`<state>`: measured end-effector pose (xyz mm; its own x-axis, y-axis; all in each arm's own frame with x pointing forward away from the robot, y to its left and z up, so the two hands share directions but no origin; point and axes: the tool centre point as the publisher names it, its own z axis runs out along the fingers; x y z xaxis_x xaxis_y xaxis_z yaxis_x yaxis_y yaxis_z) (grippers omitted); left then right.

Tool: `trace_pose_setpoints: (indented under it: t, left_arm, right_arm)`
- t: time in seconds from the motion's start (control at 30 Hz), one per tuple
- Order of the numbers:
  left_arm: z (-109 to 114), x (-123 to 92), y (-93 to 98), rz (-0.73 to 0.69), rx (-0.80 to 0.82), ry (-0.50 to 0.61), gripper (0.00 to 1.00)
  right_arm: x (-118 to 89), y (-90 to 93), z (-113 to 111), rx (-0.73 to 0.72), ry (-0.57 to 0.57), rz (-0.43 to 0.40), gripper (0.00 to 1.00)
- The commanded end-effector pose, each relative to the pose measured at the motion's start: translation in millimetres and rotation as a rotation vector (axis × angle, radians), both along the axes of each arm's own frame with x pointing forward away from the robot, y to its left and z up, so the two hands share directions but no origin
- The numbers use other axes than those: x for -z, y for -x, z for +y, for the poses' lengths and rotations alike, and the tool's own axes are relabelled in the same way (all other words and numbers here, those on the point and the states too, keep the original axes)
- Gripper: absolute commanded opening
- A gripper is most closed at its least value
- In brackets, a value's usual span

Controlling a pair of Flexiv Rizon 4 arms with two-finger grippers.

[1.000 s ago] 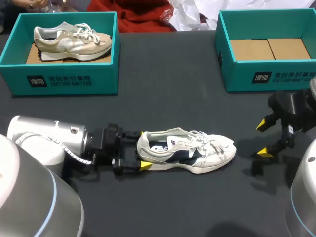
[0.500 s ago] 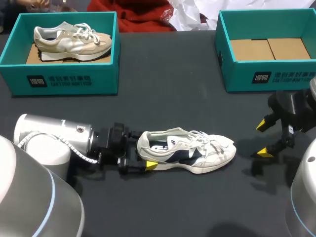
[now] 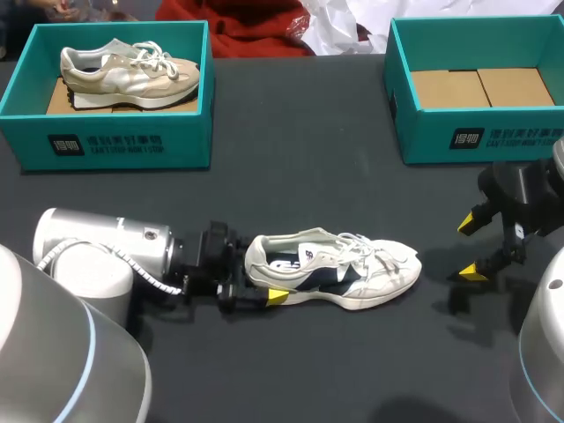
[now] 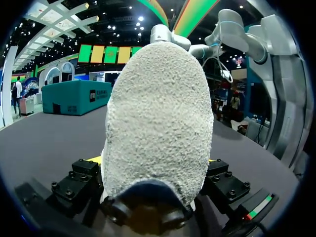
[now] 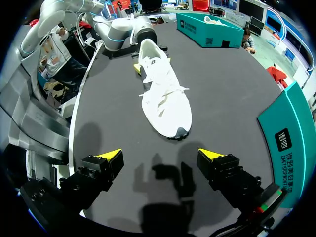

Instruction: Take the shoe out of the shoebox, open the shoe tongue, remove and reinsert the insole, then place the shoe into the shoebox

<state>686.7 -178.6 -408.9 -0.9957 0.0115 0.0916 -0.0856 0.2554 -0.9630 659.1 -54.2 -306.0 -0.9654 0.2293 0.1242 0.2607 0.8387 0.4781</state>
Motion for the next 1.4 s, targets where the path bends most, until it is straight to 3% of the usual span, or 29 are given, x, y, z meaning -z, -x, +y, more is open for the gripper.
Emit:
trace_pose_setpoints:
  t: [0.03, 1.07, 1.13, 1.2, 1.3, 1.4]
  left_arm:
    - [-5, 4, 1.4, 0.002, 0.002, -0.003, 0.0]
    - [-3, 5, 2.9, 0.013, 0.014, -0.008, 0.0]
    - [-3, 5, 2.9, 0.013, 0.014, -0.008, 0.0]
    - [-3, 5, 2.9, 0.013, 0.014, -0.008, 0.0]
    - [-3, 5, 2.9, 0.013, 0.014, -0.008, 0.0]
    - [-3, 5, 2.9, 0.013, 0.014, -0.008, 0.0]
  right_arm:
    - [0, 2.0, 0, 0.002, 0.003, -0.003, 1.0]
    - [0, 2.0, 0, 0.002, 0.003, -0.003, 1.0]
    - [-4, 1.5, 16, 0.093, 0.082, 0.033, 1.0]
    - [-12, 5.2, 32, 0.134, 0.054, 0.021, 1.0]
    - [-23, 9.9, 55, 0.201, 0.101, 0.03, 1.0]
    - [-30, 14.9, 75, 0.313, 0.164, 0.083, 1.0]
